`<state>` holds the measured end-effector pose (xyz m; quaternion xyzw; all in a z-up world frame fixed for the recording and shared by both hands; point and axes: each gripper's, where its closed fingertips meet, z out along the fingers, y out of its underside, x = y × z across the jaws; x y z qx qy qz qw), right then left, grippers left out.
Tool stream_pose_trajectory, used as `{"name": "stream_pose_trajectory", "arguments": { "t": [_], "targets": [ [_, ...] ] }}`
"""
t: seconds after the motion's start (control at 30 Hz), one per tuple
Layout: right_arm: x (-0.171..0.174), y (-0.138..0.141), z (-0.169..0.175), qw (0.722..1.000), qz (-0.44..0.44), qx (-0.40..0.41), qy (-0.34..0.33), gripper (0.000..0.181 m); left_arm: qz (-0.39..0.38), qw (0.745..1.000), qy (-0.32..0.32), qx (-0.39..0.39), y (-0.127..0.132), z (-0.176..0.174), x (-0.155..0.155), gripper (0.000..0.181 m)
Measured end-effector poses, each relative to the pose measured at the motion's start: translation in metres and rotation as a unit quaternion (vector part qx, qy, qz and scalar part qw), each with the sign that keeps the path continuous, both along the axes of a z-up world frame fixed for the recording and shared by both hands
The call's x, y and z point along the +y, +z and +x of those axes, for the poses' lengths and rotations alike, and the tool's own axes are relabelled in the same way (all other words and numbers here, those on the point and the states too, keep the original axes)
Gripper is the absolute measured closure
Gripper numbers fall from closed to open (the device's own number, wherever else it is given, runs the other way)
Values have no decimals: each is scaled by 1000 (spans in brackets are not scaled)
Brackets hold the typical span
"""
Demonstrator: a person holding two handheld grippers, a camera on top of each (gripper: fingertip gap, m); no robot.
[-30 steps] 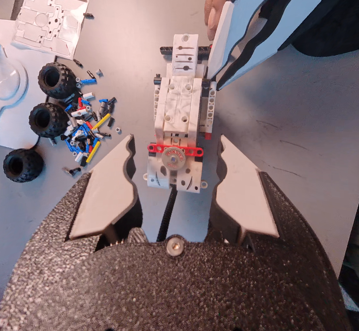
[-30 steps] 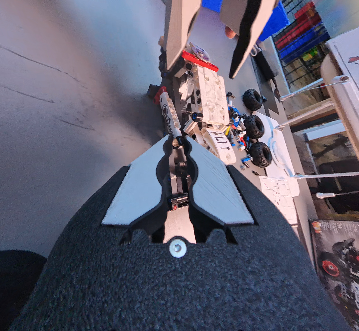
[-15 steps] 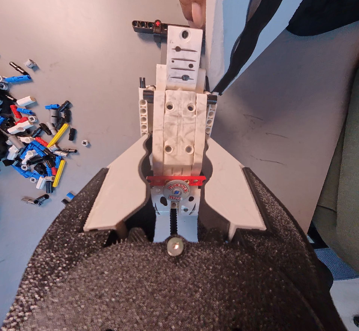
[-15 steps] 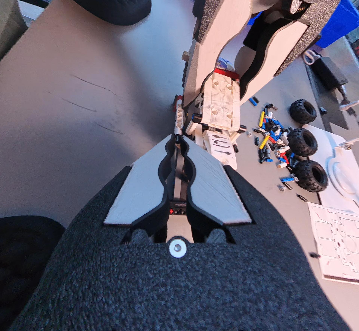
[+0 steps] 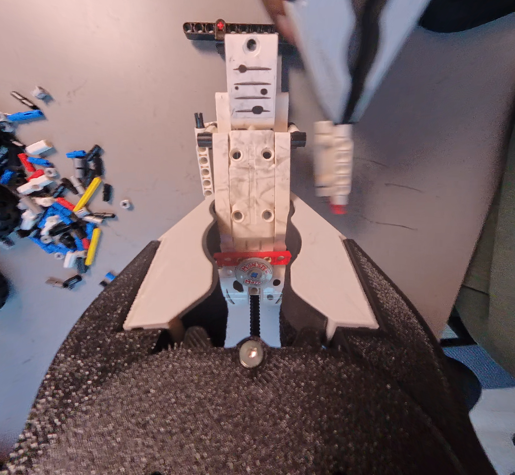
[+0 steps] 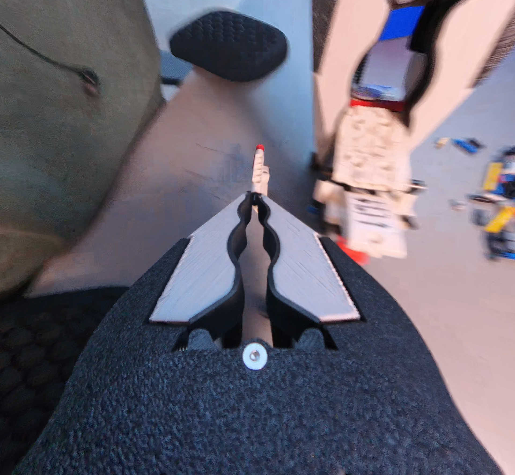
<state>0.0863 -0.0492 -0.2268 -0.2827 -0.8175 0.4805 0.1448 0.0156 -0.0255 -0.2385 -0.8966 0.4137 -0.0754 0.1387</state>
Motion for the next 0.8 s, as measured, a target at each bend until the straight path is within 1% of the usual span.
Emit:
{"name": "stream_pose_trajectory", "arguments": {
  "t": [0.03,0.07,0.1,0.13,0.2,0.23,0.37,0.53,0.57,0.67,0.73,0.8],
  "targets": [
    [-20,2,9,999,-39,-22,28,179,16,1000,13,22,0,-8,7,137],
    [-26,-11,8,999,18,-7,25,179,15,999,22,23,0,-12,9,137],
    [-23,-20,5,995,92,31,17,178,13,1000,18,20,0,-13,7,137],
    [-24,-10,4,994,94,54,8,179,17,999,14,24,0,-12,6,137],
    [-23,14,6,996,62,70,-2,179,17,999,13,25,0,-12,6,137],
    [-18,18,7,995,68,76,-10,178,15,1000,15,21,0,-12,6,137],
    [-10,18,8,993,70,91,-40,178,14,1000,12,17,0,-12,7,136],
    [-13,16,11,984,92,135,-67,178,41,999,12,22,-1,-14,8,133],
    [-14,17,11,983,94,143,-72,178,43,999,13,15,0,-12,7,129],
    [-16,18,13,981,92,152,-83,178,58,998,18,-2,11,-11,4,121],
    [-17,19,14,979,91,158,-89,178,79,997,22,-7,22,-11,2,120],
    [-17,21,15,977,97,167,-95,178,113,993,26,-24,38,-10,-2,120]
  ]
}}
